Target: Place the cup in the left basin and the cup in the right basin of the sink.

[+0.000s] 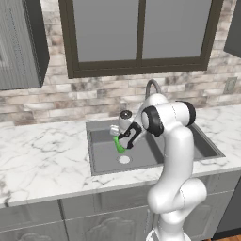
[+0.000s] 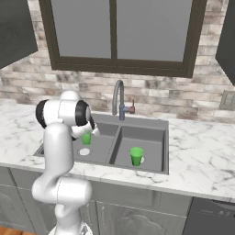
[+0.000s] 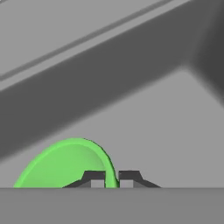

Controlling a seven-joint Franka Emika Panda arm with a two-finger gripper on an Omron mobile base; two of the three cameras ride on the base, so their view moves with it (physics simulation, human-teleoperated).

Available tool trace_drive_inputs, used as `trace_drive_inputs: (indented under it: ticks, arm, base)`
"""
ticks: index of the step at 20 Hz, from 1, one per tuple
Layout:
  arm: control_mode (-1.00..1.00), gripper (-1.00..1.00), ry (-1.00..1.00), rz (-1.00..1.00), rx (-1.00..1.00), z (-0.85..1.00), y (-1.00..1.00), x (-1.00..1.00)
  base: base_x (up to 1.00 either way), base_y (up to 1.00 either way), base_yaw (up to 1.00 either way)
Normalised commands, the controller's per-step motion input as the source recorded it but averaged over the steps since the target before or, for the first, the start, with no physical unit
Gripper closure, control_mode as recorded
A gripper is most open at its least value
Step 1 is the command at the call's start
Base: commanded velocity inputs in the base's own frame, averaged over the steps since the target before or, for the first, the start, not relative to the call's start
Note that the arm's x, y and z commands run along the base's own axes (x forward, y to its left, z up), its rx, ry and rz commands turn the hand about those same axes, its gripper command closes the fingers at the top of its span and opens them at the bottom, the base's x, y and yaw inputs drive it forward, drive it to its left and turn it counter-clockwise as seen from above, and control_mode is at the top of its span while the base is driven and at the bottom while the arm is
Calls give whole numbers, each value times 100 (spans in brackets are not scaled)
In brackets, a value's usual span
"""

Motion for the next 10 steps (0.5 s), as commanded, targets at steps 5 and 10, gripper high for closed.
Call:
trace_drive_inputs:
  ticks: [5,10]
  arm:
    - [-100,100,-3,0,0,-20,0,0]
    - [-100,100,-7,0,0,-13,0,-5]
  base:
    - [0,0,0]
    - [0,0,0]
